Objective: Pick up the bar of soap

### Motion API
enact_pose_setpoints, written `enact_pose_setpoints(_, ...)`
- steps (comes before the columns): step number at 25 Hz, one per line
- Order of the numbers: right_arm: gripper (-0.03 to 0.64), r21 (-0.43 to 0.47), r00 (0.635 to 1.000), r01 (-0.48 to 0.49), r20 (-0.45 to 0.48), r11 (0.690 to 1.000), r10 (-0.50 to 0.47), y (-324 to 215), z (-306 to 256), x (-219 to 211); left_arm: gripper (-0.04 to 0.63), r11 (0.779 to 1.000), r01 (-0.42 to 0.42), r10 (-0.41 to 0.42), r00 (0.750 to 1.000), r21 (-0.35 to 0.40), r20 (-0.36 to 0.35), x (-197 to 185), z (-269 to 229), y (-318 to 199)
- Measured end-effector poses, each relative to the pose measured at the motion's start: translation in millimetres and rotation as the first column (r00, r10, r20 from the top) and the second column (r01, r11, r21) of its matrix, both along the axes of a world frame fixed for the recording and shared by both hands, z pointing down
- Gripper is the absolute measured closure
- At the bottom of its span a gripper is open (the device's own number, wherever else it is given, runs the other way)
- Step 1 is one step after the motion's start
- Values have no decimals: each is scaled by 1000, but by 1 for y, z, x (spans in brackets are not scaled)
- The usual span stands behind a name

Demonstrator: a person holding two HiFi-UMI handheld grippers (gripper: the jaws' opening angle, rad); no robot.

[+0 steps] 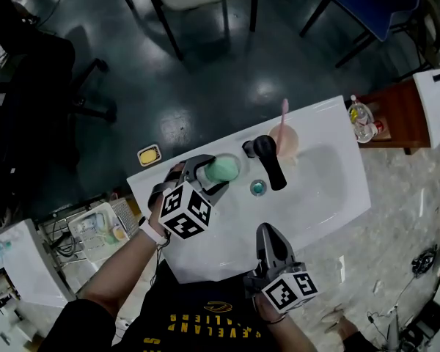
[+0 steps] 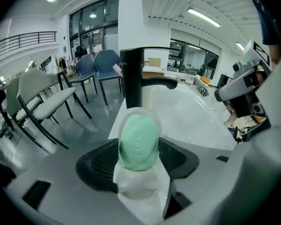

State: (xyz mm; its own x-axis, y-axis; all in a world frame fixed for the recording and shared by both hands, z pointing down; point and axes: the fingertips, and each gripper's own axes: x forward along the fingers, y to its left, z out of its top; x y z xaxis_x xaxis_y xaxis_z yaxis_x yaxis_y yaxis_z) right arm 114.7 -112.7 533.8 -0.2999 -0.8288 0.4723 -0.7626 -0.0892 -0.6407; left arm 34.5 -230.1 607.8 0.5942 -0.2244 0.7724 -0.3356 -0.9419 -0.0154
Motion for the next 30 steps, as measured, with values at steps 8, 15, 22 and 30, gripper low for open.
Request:
enact_pose_setpoints(8, 598, -10, 1000, -13, 20, 1000, 13, -1, 5, 1, 327, 999, -21, 21, 1000, -42, -14, 7, 3, 1)
enact_pose_setpoints(15, 598, -21, 999, -33, 30, 999, 34, 0, 8, 6, 328, 999, -28, 27, 1000, 40, 16, 6, -2, -11)
enact_pose_setpoints(22, 598, -6, 999, -34, 24, 999, 34, -1, -1, 6, 328, 994, -58, 52, 997, 93, 64, 7, 1, -10)
enact_pose_setpoints(30, 598, 38, 997, -60, -51, 997, 62, -2, -21, 29, 328, 997, 19, -14, 998, 76, -58, 4, -16, -12)
